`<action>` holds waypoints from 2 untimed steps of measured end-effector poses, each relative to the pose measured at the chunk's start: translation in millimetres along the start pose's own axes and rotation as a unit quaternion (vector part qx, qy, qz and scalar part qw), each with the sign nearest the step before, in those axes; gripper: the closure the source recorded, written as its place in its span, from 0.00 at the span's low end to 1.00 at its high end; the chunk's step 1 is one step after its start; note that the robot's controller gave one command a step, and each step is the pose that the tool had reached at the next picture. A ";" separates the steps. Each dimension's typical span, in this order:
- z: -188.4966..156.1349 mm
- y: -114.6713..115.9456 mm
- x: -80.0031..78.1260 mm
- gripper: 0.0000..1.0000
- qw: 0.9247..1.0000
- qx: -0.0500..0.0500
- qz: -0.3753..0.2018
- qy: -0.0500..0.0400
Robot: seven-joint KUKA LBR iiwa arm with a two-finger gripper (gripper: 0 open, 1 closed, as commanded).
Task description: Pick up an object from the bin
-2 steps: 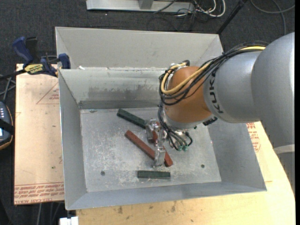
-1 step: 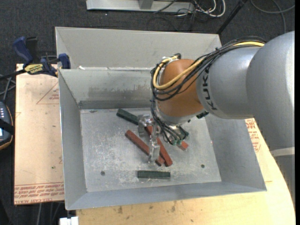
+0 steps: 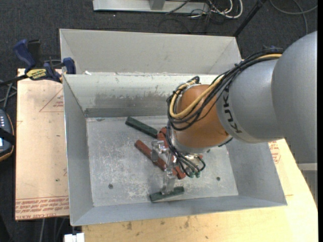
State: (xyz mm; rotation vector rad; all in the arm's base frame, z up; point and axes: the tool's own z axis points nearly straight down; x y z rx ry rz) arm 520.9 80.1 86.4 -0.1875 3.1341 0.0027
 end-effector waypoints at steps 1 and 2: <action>2.4 -14.9 -26.1 0.00 1.000 0.000 -0.008 0.002; 1.6 -25.8 -81.2 0.00 1.000 0.001 -0.006 -0.001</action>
Offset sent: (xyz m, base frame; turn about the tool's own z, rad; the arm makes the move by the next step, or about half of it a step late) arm 0.0312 -0.0132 -0.0081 0.0772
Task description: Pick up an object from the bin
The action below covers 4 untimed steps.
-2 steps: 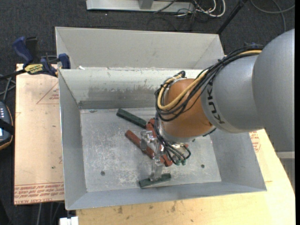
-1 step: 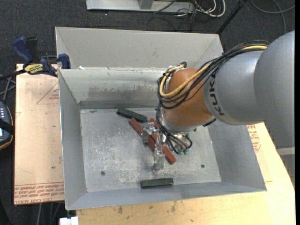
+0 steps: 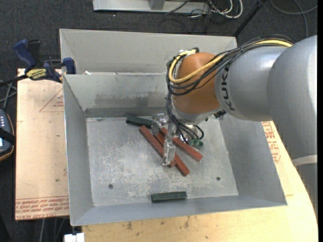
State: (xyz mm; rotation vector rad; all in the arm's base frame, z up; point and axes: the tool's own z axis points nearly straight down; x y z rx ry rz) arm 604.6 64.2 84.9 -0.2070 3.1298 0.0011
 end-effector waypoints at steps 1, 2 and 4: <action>5.5 -46.2 22.5 0.00 1.000 -0.001 -0.003 0.001; 3.8 -51.4 -33.6 1.00 0.999 -0.001 -0.036 0.001; -105.8 -48.3 -27.3 1.00 0.999 0.000 -0.046 0.001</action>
Offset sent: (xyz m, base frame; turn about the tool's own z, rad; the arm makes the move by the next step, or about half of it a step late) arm 0.0395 -0.0474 -0.0035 -0.0751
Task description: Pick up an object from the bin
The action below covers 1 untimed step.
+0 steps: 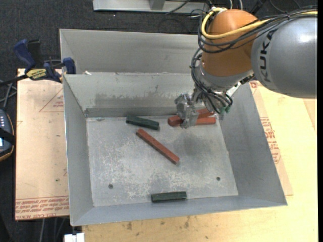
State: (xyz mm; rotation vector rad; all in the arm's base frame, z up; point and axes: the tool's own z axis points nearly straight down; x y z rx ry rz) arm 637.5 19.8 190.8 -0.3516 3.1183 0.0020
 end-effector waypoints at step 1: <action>0.0 -0.1 0.0 1.00 1.000 0.000 0.000 0.000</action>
Offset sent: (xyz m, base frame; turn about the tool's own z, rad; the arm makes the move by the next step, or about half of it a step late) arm -0.0082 -0.0467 0.0793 0.0552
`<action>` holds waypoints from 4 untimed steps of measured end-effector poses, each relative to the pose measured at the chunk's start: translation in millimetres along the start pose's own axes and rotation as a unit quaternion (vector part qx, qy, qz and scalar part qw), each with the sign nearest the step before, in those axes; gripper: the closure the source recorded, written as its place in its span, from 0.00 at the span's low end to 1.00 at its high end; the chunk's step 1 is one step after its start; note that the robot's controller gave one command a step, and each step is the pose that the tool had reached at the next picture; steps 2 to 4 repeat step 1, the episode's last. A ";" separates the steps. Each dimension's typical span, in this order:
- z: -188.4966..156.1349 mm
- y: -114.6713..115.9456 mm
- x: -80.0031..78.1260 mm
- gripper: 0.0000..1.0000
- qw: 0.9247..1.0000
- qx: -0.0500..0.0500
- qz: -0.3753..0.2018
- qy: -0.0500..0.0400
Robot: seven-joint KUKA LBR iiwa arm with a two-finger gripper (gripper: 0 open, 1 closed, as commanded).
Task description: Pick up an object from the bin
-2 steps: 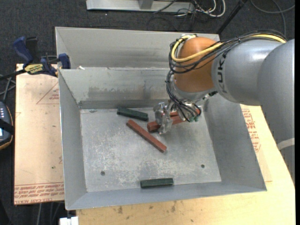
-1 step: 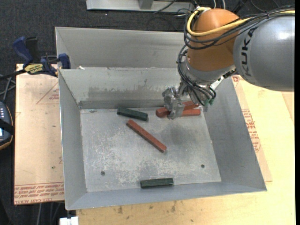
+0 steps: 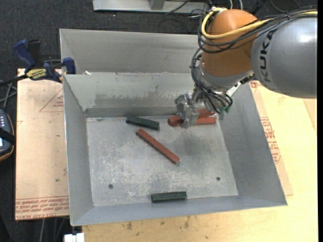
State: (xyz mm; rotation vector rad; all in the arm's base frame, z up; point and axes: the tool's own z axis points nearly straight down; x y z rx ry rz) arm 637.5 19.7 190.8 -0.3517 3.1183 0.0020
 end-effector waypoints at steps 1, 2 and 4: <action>-79.6 -43.4 17.1 1.00 1.000 0.000 0.029 0.000; -79.6 -43.4 17.1 1.00 1.000 0.000 0.029 0.000; -79.6 -43.4 17.1 1.00 1.000 0.000 0.029 0.000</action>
Offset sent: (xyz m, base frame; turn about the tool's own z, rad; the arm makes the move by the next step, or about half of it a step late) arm 0.0000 0.0000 0.0000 0.0000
